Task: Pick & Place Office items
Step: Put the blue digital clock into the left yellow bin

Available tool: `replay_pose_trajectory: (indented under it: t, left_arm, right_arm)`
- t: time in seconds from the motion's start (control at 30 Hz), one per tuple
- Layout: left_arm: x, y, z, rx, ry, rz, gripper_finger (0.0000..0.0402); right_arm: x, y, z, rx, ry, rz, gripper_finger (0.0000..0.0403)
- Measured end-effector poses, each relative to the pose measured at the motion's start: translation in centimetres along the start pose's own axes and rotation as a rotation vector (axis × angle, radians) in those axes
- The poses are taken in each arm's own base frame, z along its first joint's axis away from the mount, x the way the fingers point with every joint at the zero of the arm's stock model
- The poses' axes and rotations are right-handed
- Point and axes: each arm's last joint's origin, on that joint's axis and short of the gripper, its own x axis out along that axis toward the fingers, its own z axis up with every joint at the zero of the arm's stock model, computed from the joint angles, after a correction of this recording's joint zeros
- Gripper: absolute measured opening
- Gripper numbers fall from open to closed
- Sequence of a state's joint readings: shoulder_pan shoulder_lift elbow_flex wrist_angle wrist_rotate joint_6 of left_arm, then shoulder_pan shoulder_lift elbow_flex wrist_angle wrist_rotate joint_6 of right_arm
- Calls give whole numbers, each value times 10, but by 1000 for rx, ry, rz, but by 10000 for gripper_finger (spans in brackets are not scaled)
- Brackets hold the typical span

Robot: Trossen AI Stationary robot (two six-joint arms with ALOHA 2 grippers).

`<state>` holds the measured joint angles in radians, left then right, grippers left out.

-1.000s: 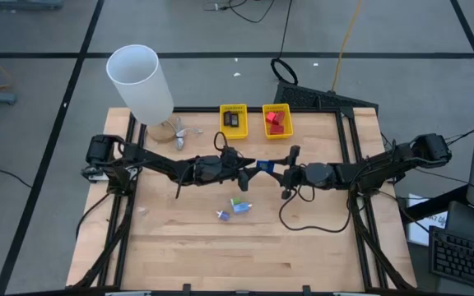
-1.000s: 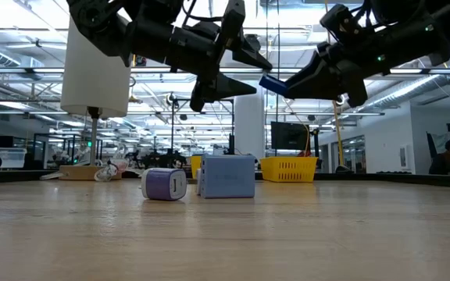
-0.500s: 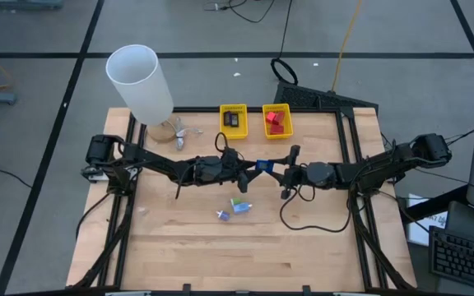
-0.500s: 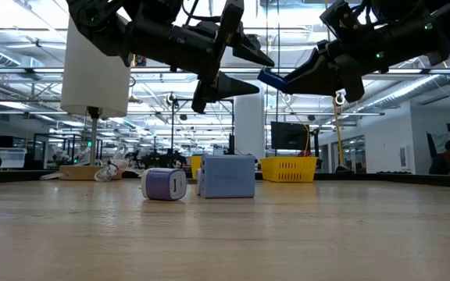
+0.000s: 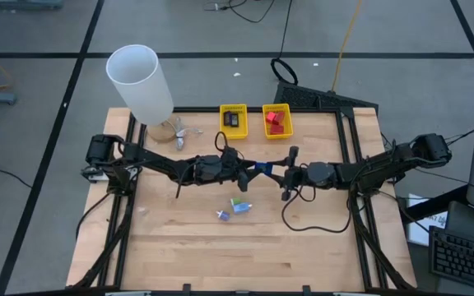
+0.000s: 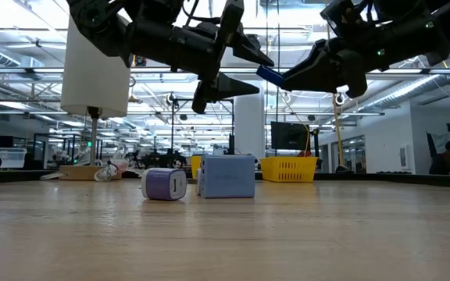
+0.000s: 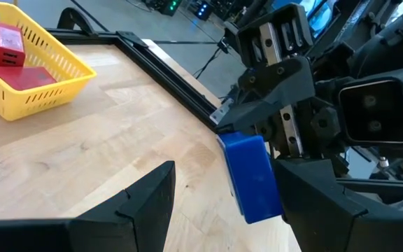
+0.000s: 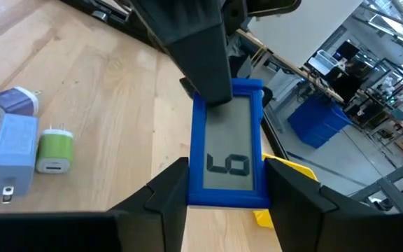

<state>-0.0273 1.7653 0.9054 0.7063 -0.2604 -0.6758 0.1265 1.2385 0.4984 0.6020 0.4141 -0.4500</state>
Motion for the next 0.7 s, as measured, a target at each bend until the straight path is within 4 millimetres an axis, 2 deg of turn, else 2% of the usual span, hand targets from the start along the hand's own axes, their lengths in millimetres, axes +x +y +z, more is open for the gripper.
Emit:
replay_pose_trajectory:
  t: [0.4,0.7]
  left_arm:
    - [4,-6,5,14,11,-8,243]
    - [4,-3,1,32,61,30,243]
  right_arm:
    - [6,5,-4,-9,10,5,151]
    - [9,7,-6,-30,10,3,157]
